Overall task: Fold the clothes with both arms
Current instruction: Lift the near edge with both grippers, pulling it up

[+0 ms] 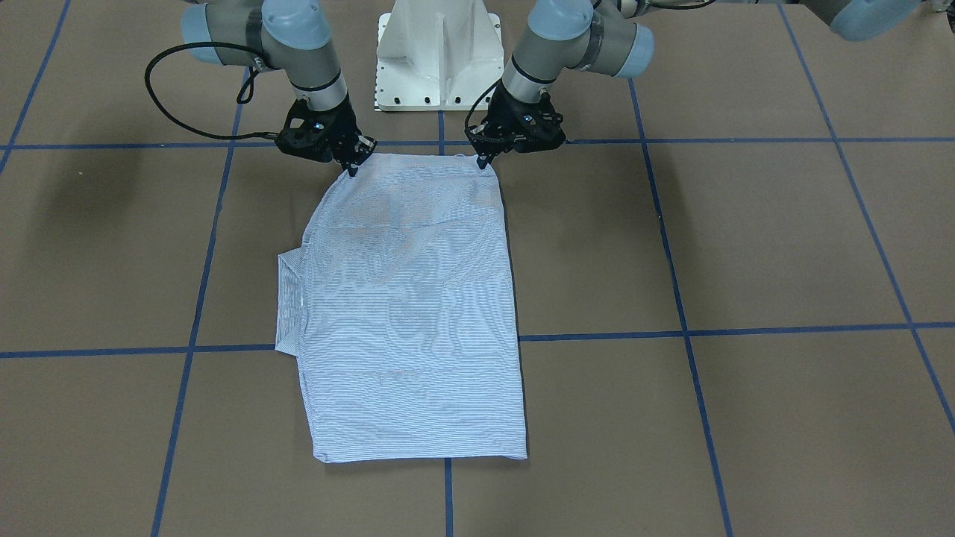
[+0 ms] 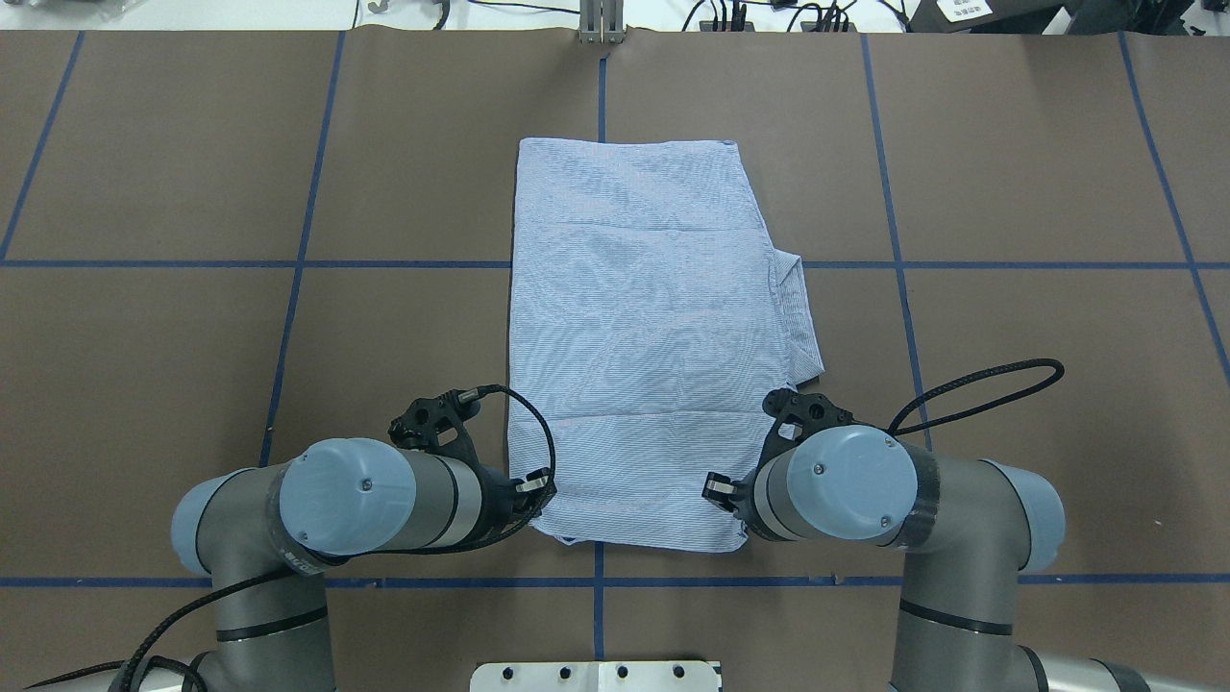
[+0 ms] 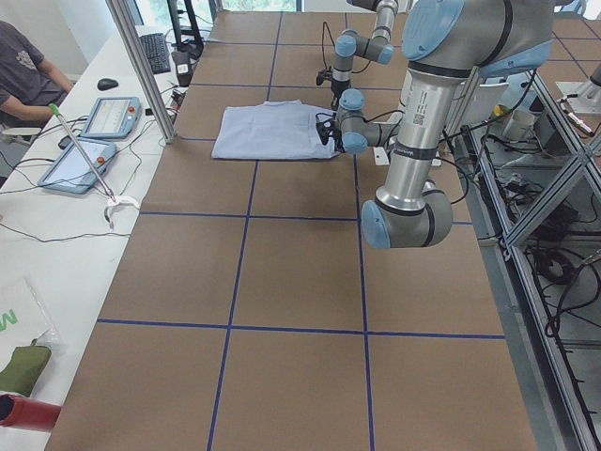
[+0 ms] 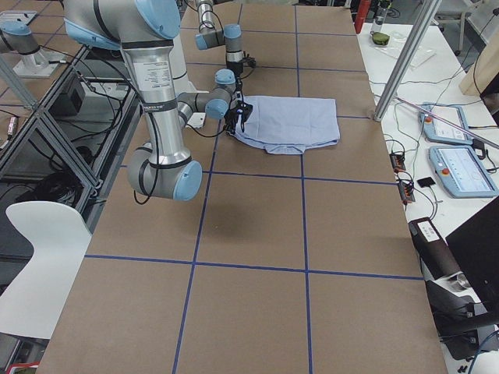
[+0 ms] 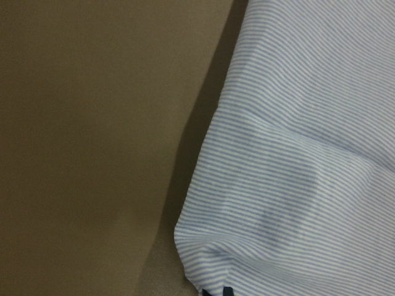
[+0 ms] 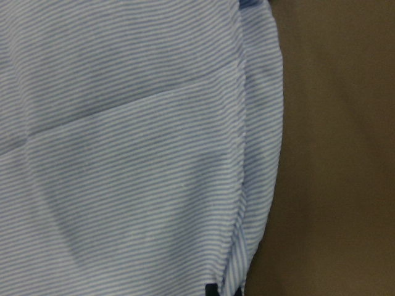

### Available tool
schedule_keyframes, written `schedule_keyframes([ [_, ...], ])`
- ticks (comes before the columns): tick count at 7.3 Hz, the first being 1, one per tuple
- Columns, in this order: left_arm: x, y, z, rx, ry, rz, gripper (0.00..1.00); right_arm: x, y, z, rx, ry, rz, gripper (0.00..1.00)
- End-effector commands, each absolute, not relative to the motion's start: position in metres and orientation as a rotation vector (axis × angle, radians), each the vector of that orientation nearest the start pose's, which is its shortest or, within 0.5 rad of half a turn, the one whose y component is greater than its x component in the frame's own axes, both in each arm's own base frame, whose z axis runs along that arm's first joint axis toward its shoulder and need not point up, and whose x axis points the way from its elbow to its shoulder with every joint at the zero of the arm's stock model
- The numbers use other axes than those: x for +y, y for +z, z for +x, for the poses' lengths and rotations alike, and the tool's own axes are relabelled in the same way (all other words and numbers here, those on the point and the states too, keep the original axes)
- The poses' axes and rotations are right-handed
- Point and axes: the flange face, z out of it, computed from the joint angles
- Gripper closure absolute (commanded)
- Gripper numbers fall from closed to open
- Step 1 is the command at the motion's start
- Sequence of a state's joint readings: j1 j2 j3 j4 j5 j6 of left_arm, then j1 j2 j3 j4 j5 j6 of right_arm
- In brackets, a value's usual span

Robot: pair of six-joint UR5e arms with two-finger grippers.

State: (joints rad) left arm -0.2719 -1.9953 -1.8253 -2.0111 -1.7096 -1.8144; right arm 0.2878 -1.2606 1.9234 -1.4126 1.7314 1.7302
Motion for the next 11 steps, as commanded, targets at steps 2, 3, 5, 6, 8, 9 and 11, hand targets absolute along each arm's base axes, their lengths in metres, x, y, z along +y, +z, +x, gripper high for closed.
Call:
schedule_keyframes([
  [2,-0.271,0.221,0.52,1.109,-0.384,-0.113,1.0,-0.274,0.303,-0.499,-0.872,0.33,-0.173,1.0],
  [3,-0.264,0.203,0.501,1.104,-0.382,-0.115,1.0,-0.268,0.291,-0.489,-0.9,0.311,-0.199,1.0],
  [5,-0.239,0.186,0.485,1.065,-0.355,-0.138,1.0,-0.245,0.258,-0.442,-0.991,0.249,-0.262,1.0],
  [6,-0.219,0.18,0.476,1.018,-0.322,-0.179,1.0,-0.23,0.232,-0.42,-1.049,0.187,-0.331,1.0],
  [8,-0.195,0.162,0.442,0.985,-0.279,-0.237,1.0,-0.231,0.204,-0.384,-1.112,0.098,-0.488,1.0],
  [9,-0.179,0.15,0.415,0.962,-0.243,-0.294,1.0,-0.231,0.193,-0.369,-1.134,0.057,-0.548,1.0],
  [11,-0.171,0.136,0.404,0.978,-0.212,-0.336,1.0,-0.231,0.191,-0.369,-1.137,0.051,-0.555,1.0],
])
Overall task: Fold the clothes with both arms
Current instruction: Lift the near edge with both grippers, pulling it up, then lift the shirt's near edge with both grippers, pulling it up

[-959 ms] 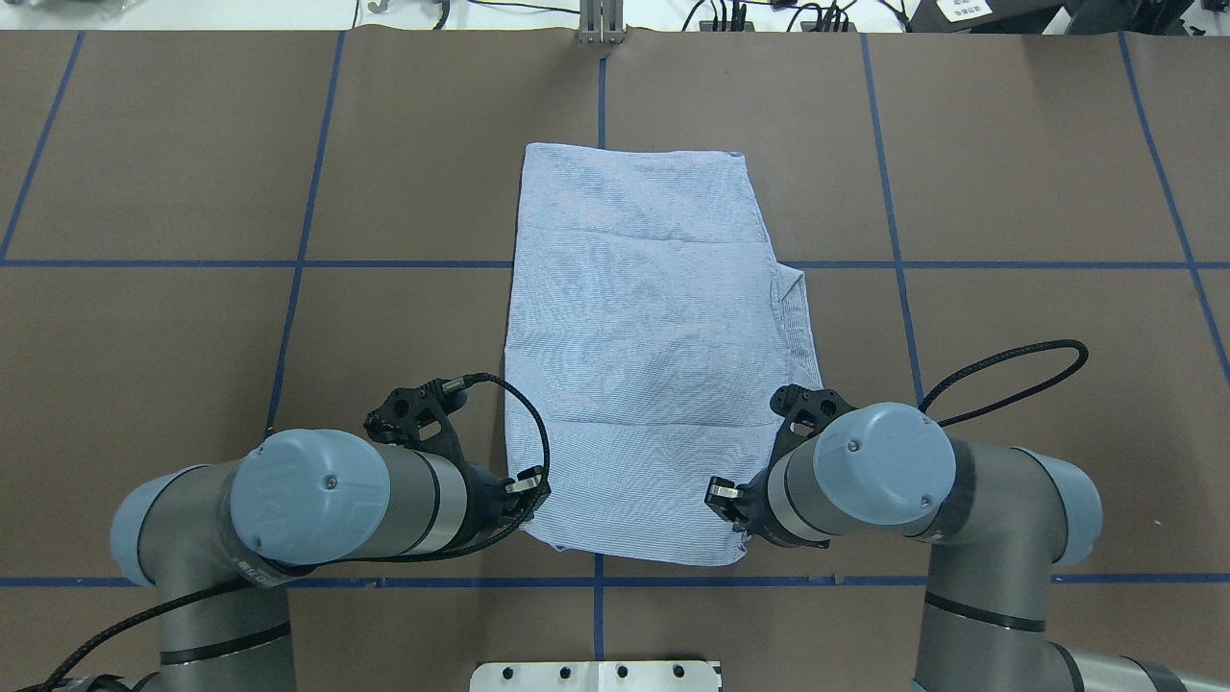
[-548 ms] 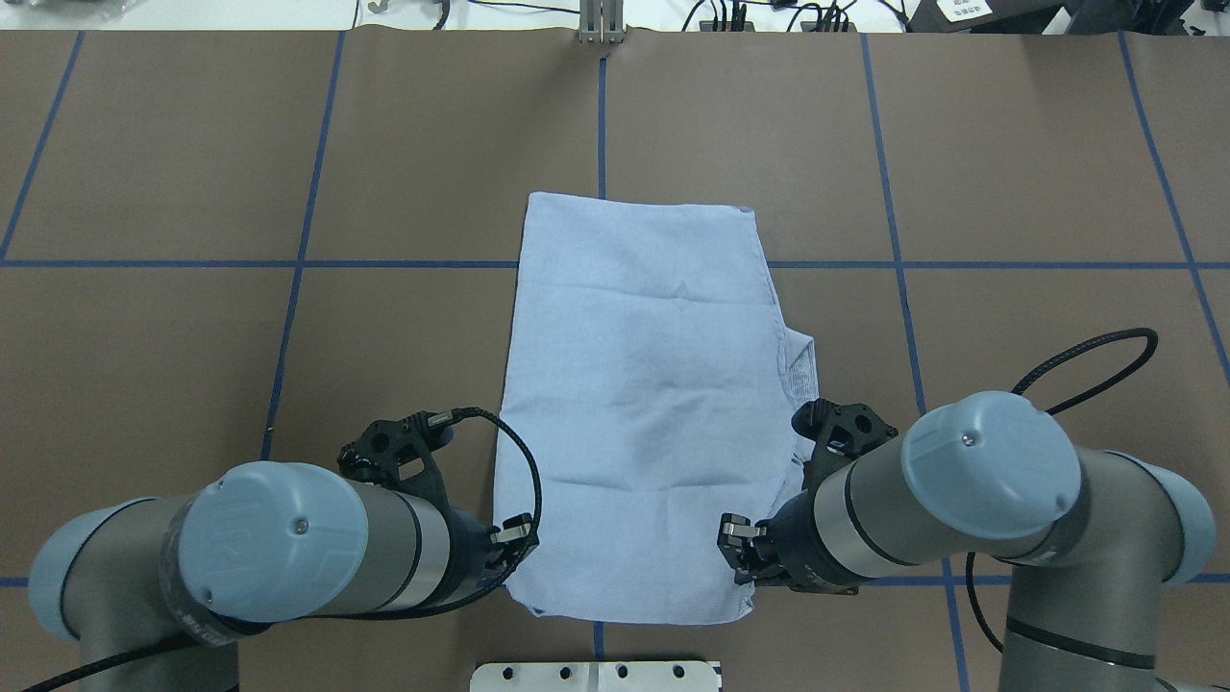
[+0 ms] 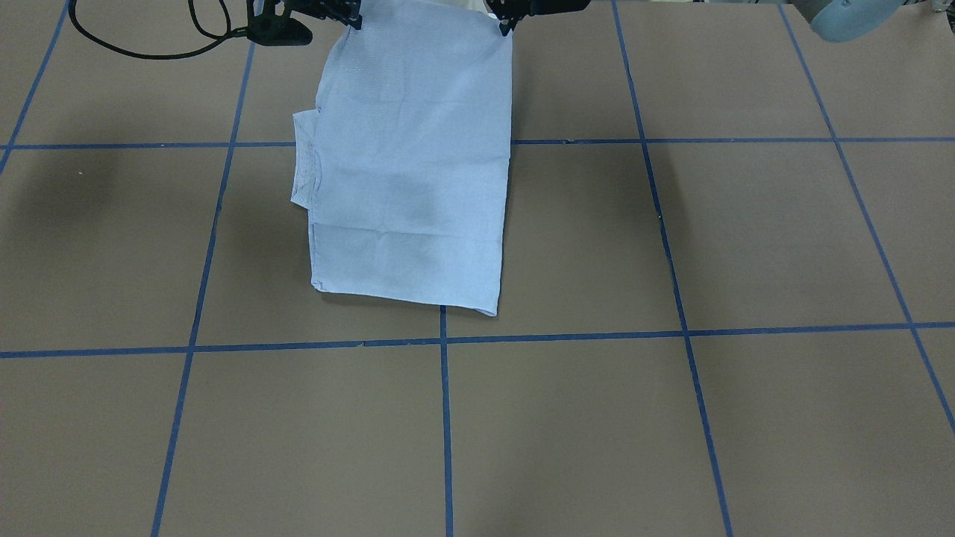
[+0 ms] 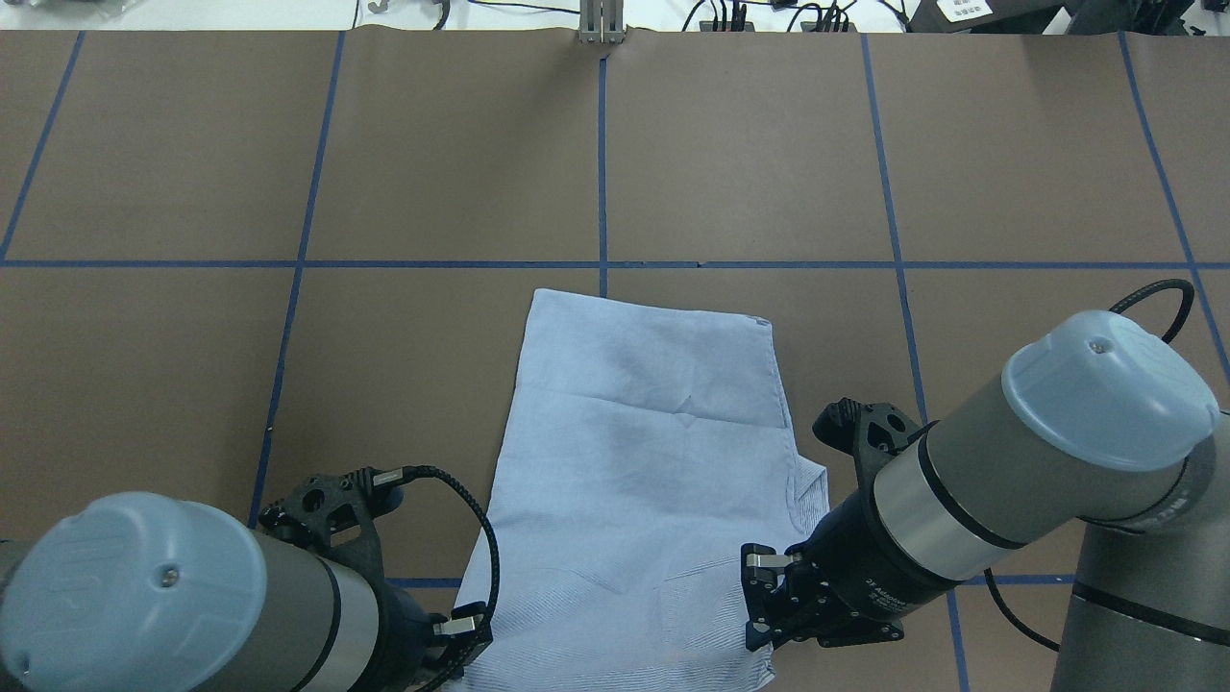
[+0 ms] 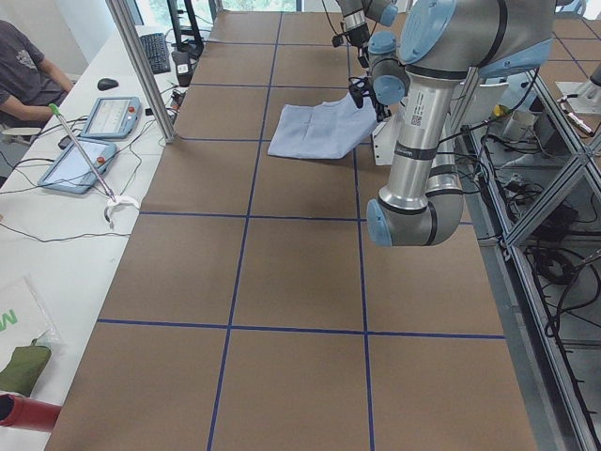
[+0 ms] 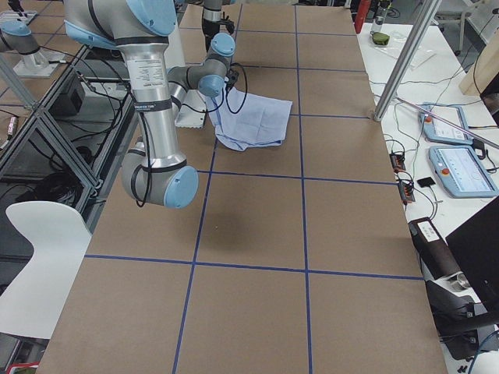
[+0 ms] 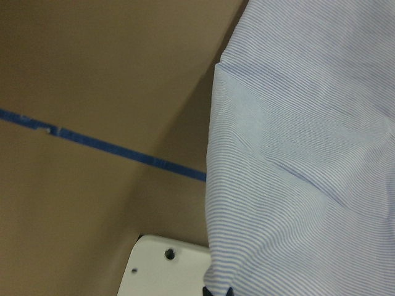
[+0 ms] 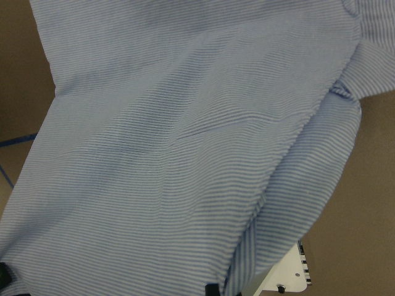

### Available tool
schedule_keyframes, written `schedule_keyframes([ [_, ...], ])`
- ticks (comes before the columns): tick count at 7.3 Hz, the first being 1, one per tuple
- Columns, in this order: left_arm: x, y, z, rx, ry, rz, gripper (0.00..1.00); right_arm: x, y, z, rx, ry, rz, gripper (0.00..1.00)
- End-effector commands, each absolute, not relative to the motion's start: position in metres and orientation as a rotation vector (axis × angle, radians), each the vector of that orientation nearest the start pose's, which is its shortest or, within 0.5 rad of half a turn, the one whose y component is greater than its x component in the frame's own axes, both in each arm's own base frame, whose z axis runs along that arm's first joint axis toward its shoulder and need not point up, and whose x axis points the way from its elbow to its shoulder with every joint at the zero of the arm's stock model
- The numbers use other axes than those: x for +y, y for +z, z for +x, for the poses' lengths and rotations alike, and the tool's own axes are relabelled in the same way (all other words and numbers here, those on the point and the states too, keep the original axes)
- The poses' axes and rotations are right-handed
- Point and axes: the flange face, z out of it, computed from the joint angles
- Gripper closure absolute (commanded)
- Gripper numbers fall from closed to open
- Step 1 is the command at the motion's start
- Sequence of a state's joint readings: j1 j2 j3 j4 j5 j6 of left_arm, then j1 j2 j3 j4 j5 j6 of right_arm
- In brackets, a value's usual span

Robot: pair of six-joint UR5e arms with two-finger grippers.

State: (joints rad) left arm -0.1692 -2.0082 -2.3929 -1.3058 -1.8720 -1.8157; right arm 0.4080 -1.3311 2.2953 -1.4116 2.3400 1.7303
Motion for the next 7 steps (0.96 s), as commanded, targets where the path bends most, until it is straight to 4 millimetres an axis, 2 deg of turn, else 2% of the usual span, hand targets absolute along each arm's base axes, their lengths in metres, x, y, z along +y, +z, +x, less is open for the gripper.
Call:
schedule_keyframes([
  [1,-0.172,0.136,0.408,0.977,-0.205,-0.328,1.0,-0.242,0.198,-0.371,-1.126,0.078,-0.547,1.0],
  [2,-0.184,0.131,0.422,0.977,-0.218,-0.306,1.0,-0.254,0.193,-0.374,-1.137,0.095,-0.531,1.0],
  [3,-0.206,0.132,0.427,0.974,-0.217,-0.26,1.0,-0.272,0.19,-0.379,-1.141,0.123,-0.515,1.0],
  [4,-0.225,0.134,0.421,0.974,-0.235,-0.231,1.0,-0.297,0.204,-0.383,-1.116,0.181,-0.504,1.0],
  [6,-0.264,0.143,0.418,0.956,-0.238,-0.161,1.0,-0.346,0.232,-0.374,-1.076,0.295,-0.481,1.0],
  [7,-0.287,0.146,0.424,0.963,-0.255,-0.133,1.0,-0.362,0.244,-0.375,-1.053,0.333,-0.48,1.0],
])
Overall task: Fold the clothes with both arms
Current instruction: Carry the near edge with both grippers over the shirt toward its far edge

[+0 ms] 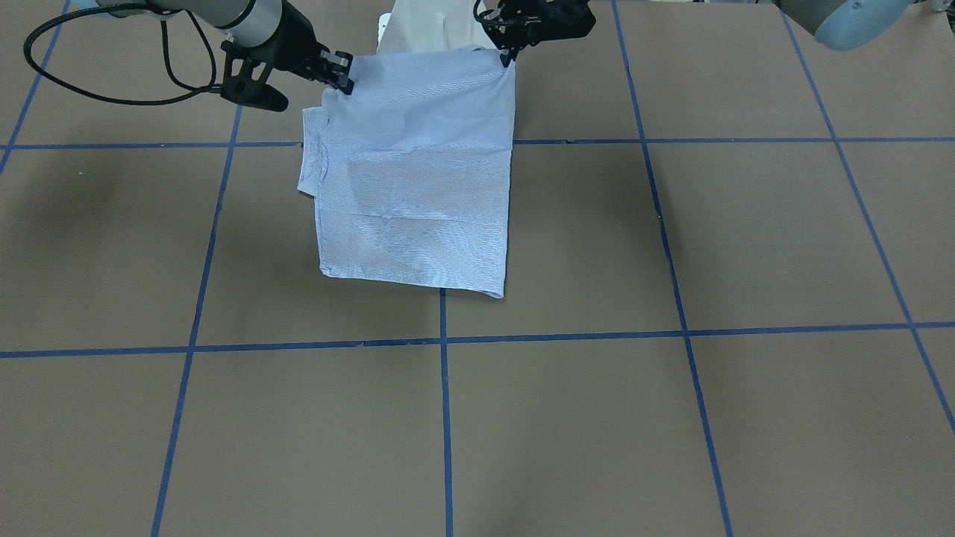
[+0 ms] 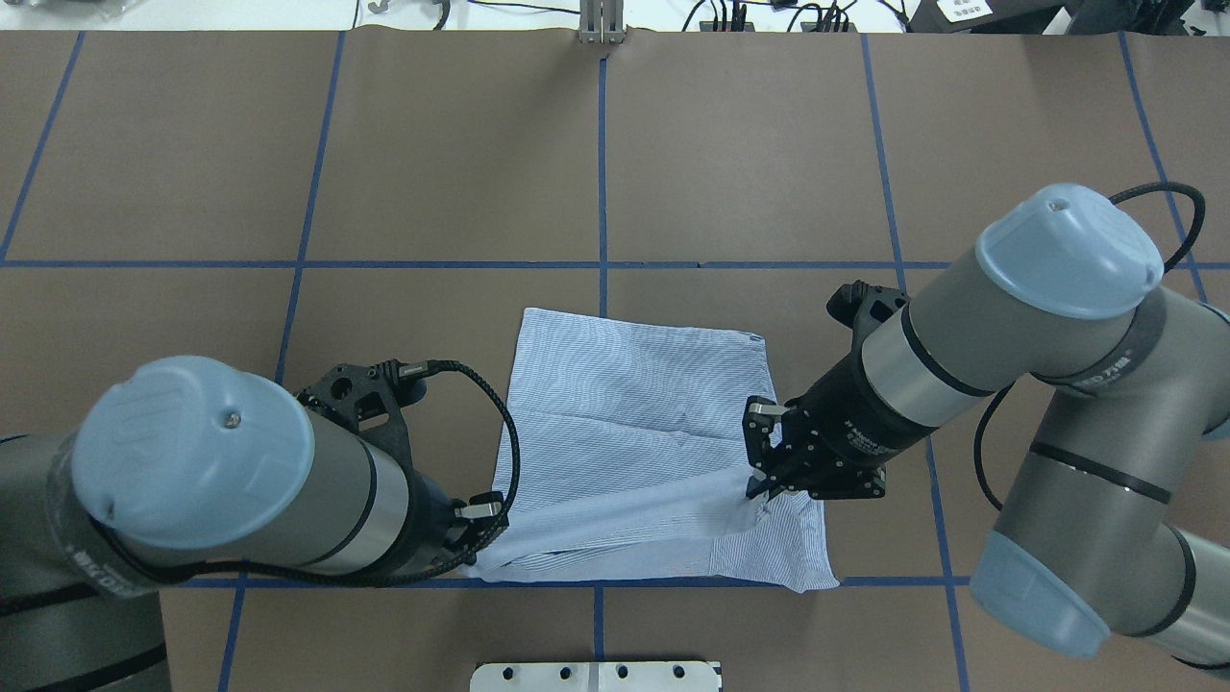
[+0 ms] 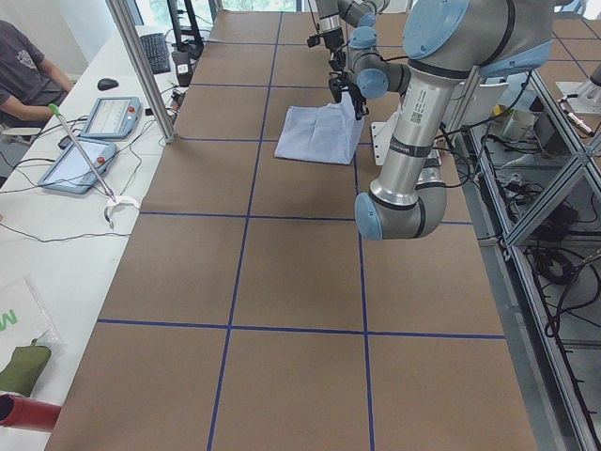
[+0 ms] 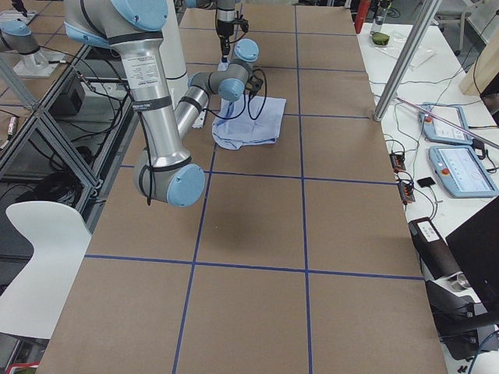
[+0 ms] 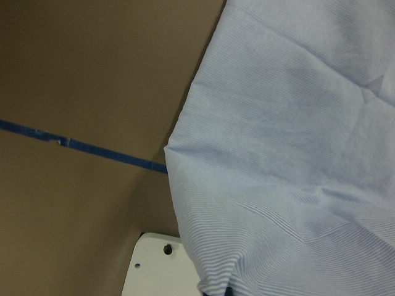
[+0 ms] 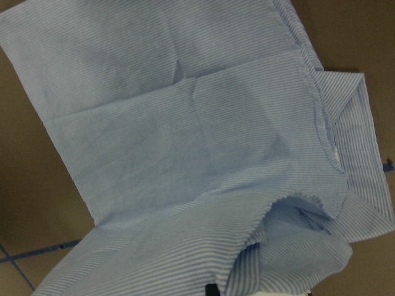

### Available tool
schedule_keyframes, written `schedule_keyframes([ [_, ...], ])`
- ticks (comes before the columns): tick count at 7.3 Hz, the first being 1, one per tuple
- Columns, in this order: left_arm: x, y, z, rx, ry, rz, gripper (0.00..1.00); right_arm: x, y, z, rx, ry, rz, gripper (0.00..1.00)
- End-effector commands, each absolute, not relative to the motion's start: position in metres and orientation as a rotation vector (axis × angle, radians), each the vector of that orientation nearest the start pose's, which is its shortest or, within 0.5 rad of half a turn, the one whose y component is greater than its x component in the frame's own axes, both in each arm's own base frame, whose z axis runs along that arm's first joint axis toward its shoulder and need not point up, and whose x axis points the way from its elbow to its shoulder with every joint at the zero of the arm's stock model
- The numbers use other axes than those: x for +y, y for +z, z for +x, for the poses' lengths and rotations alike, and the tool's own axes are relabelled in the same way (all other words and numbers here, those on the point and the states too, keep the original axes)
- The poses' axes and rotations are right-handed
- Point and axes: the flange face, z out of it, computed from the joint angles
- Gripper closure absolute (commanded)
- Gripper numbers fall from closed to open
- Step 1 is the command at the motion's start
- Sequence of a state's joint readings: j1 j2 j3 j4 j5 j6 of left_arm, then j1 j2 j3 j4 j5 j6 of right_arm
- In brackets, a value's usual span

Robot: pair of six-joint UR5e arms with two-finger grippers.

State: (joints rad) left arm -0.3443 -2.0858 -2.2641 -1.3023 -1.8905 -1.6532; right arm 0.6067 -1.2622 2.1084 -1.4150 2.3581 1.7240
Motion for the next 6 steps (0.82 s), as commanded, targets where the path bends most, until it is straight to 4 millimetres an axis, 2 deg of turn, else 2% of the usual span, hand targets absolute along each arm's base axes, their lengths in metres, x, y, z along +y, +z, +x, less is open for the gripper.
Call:
schedule_keyframes([
  [1,-0.312,0.152,0.465,0.969,-0.267,-0.125,1.0,-0.368,0.248,-0.377,-1.047,0.344,-0.47,1.0],
  [2,-0.336,0.155,0.476,0.975,-0.292,-0.11,1.0,-0.38,0.242,-0.389,-1.045,0.35,-0.47,1.0],
  [4,-0.356,0.156,0.464,0.976,-0.301,-0.076,1.0,-0.397,0.243,-0.405,-1.03,0.373,-0.453,1.0],
  [6,-0.377,0.154,0.456,0.977,-0.309,-0.045,1.0,-0.425,0.247,-0.402,-1.022,0.422,-0.439,1.0],
])
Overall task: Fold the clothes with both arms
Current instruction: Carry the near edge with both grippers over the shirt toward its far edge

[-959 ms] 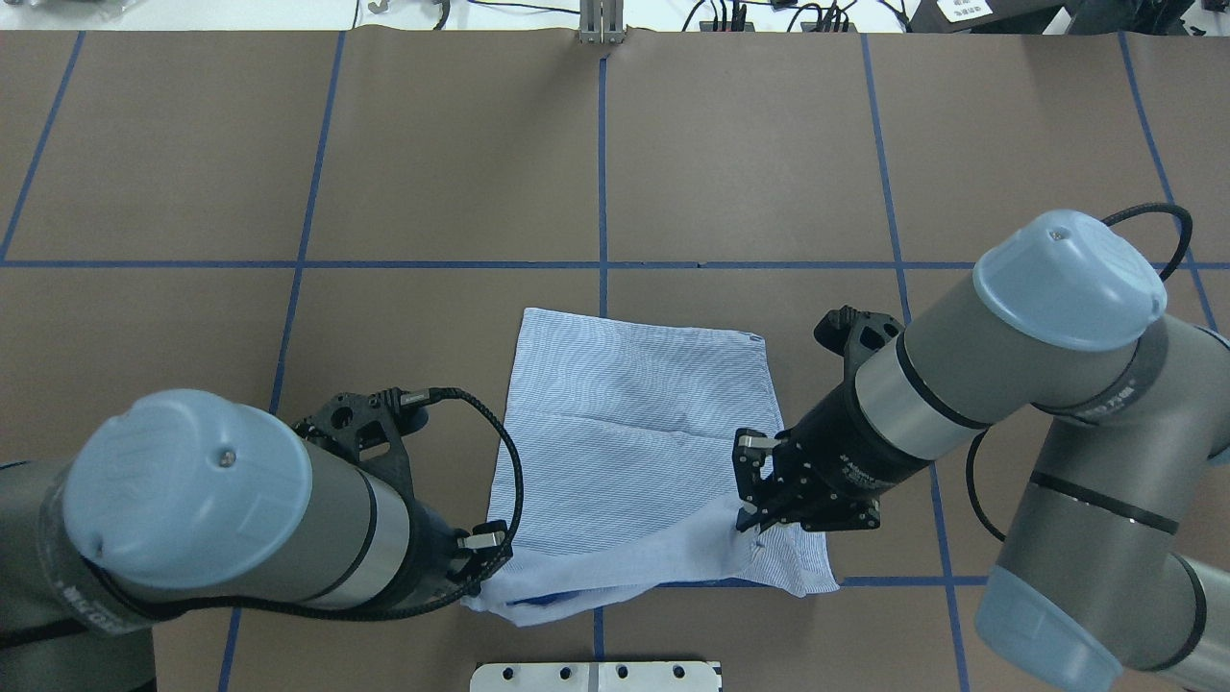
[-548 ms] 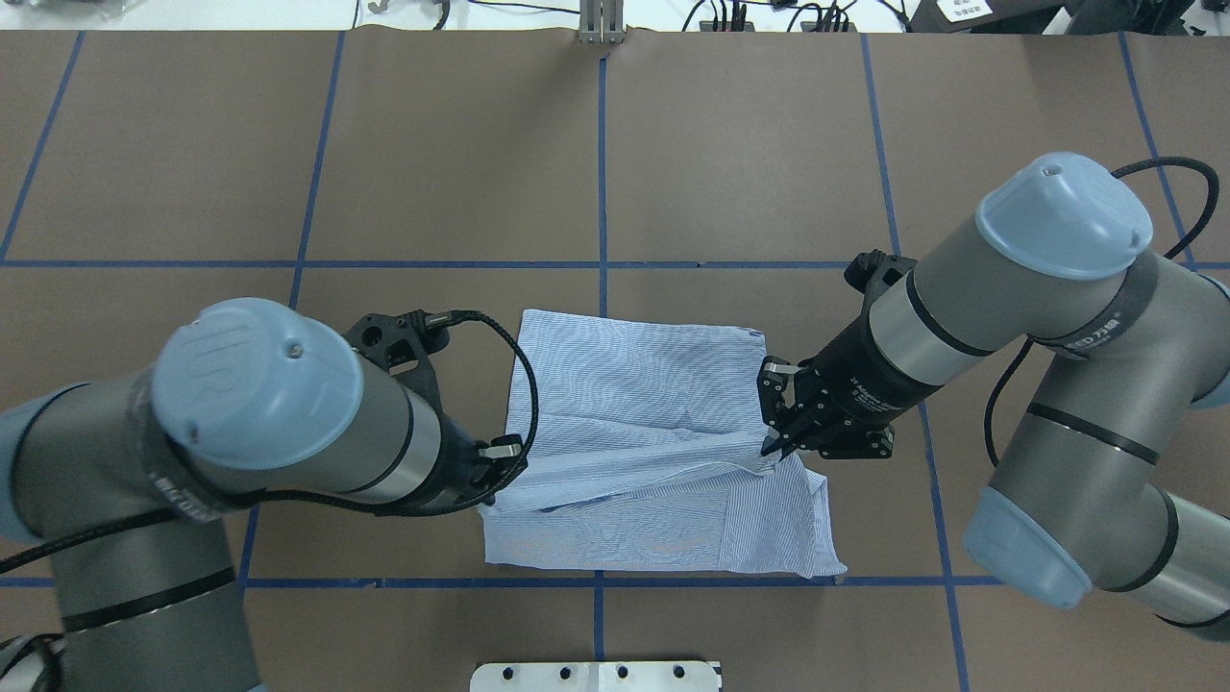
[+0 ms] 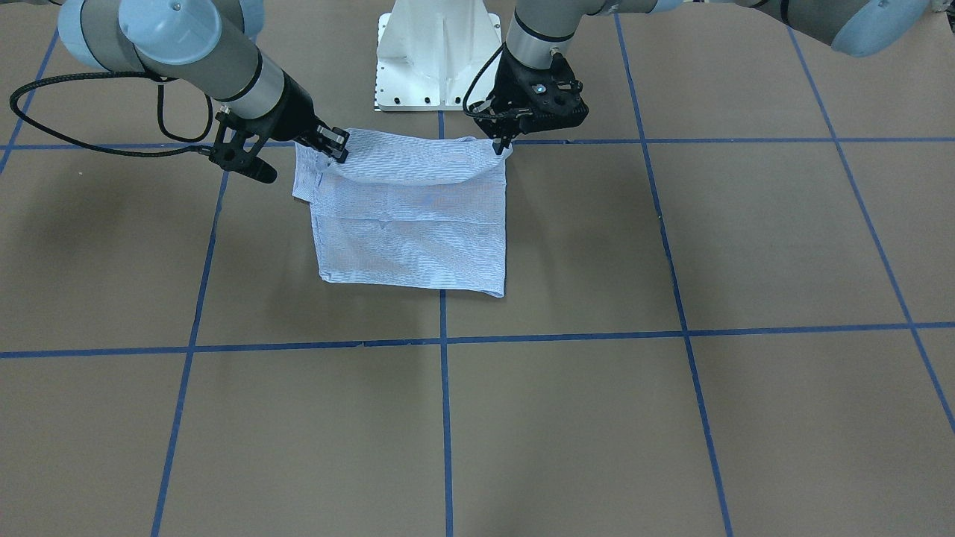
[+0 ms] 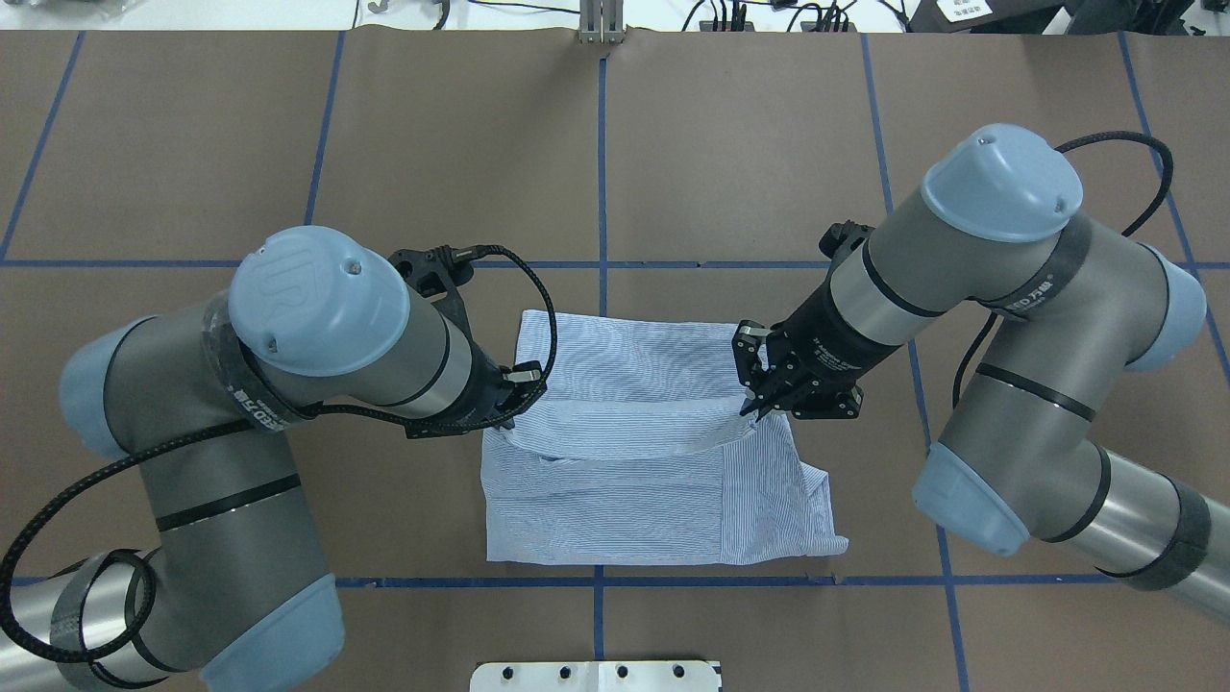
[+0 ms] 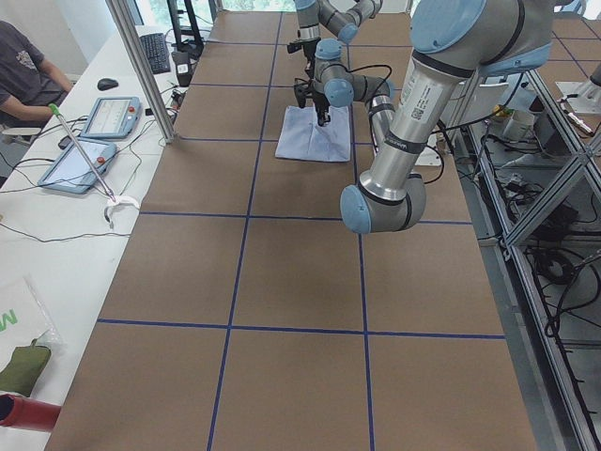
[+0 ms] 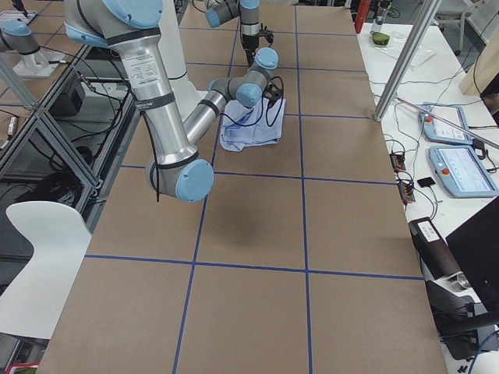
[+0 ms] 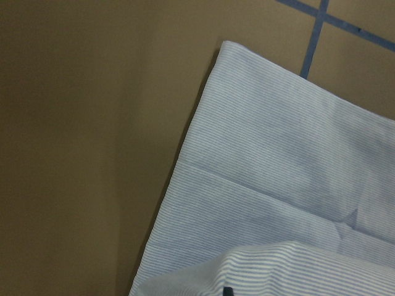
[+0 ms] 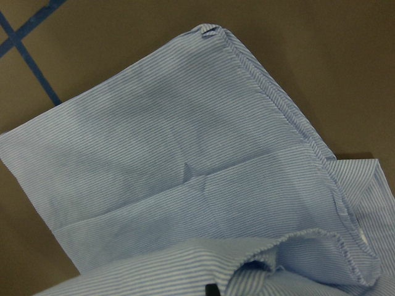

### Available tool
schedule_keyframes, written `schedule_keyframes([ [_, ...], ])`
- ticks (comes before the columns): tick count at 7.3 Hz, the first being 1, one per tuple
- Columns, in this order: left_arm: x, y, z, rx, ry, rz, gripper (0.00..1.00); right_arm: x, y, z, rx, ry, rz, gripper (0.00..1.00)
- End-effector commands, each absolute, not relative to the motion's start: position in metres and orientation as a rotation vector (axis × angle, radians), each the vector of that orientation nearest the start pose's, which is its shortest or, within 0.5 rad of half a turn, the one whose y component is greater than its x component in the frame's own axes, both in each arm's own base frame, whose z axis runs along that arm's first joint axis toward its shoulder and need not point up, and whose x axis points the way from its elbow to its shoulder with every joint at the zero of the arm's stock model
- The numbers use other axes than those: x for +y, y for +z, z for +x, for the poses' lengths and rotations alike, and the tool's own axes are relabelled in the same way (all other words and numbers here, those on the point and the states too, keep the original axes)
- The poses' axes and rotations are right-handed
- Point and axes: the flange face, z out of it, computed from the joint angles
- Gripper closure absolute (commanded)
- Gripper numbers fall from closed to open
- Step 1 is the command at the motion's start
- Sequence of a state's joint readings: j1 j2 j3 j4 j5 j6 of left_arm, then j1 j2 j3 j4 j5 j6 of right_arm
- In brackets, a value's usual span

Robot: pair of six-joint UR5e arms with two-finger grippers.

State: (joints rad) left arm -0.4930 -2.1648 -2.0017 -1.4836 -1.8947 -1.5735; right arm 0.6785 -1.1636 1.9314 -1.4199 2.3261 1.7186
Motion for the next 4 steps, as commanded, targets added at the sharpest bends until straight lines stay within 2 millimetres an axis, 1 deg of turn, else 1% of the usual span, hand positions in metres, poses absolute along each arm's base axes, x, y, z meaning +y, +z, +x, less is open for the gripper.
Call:
schedule_keyframes([
  [1,-0.396,0.154,0.475,0.996,-0.314,-0.032,1.0,-0.435,0.247,-0.407,-1.014,0.443,-0.424,1.0],
  [2,-0.415,0.164,0.498,1.015,-0.316,-0.023,1.0,-0.444,0.251,-0.414,-1.0,0.459,-0.416,1.0],
  [3,-0.428,0.17,0.508,1.024,-0.321,-0.015,1.0,-0.451,0.254,-0.421,-0.989,0.465,-0.419,1.0],
  [4,-0.434,0.173,0.513,1.026,-0.325,-0.012,1.0,-0.456,0.255,-0.427,-0.982,0.471,-0.418,1.0],
])
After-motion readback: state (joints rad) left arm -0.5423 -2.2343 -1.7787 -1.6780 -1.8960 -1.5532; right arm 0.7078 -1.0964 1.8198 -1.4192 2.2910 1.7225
